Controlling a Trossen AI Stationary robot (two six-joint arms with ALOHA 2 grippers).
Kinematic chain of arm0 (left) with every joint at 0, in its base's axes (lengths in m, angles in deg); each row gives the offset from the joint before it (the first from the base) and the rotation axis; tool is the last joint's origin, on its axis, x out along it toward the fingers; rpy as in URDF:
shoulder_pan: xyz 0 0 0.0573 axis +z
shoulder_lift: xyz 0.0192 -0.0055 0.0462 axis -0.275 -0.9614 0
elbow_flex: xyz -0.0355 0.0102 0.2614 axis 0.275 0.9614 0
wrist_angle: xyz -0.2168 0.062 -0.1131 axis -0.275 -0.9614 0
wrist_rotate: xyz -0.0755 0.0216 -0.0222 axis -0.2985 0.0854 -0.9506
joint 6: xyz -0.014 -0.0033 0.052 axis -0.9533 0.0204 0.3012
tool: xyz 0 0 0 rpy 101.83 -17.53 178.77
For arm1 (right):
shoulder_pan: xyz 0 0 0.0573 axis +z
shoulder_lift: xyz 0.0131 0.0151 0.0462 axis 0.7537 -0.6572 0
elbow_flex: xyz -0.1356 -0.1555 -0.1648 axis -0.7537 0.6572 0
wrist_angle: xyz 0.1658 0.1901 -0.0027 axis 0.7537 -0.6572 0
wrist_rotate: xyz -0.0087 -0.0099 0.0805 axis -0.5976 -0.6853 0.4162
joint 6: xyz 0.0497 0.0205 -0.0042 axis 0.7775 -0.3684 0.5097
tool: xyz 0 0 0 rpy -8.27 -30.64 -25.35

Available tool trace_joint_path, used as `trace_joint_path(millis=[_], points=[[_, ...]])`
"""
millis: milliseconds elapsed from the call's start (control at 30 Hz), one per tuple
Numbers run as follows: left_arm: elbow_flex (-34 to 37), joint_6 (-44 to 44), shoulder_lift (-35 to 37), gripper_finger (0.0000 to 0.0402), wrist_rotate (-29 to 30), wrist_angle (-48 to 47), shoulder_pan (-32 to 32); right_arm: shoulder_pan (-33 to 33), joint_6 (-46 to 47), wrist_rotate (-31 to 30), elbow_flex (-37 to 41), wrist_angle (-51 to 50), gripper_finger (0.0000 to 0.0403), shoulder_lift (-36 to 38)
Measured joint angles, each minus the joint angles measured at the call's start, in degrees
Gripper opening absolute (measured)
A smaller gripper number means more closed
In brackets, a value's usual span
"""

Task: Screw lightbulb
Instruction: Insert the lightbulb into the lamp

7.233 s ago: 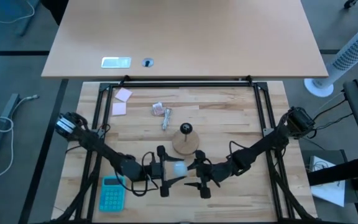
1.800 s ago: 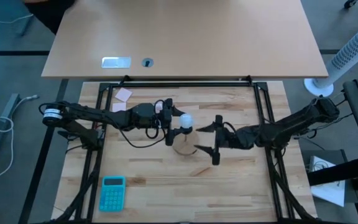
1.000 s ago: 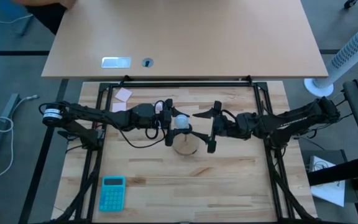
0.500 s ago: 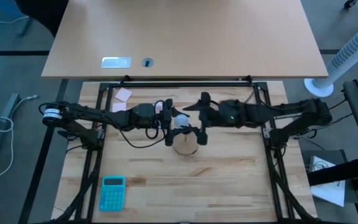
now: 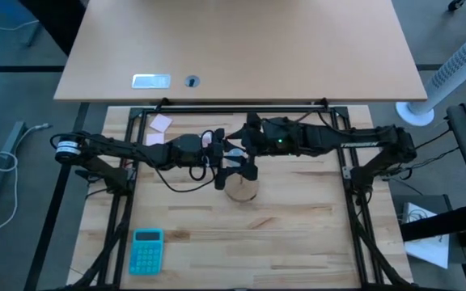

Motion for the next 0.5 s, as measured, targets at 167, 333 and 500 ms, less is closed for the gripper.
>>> trace_joint_path(millis=[167,333,500], points=[[0.0,0.0,0.0,0.0253,0.0,-0.1,0.0,0.2,-0.3,0.0,0.0,1.7,0.0245,1.9],[0.0,0.0,0.0,0.0252,0.0,-0.1,0.0,-0.4,-1.1,-0.1,0.7,4.4,0.0203,0.8],[0.1,0.0,0.0,0.0252,0.0,-0.1,0.0,-1.1,-1.1,0.1,0.8,5.6,0.0175,-1.5]])
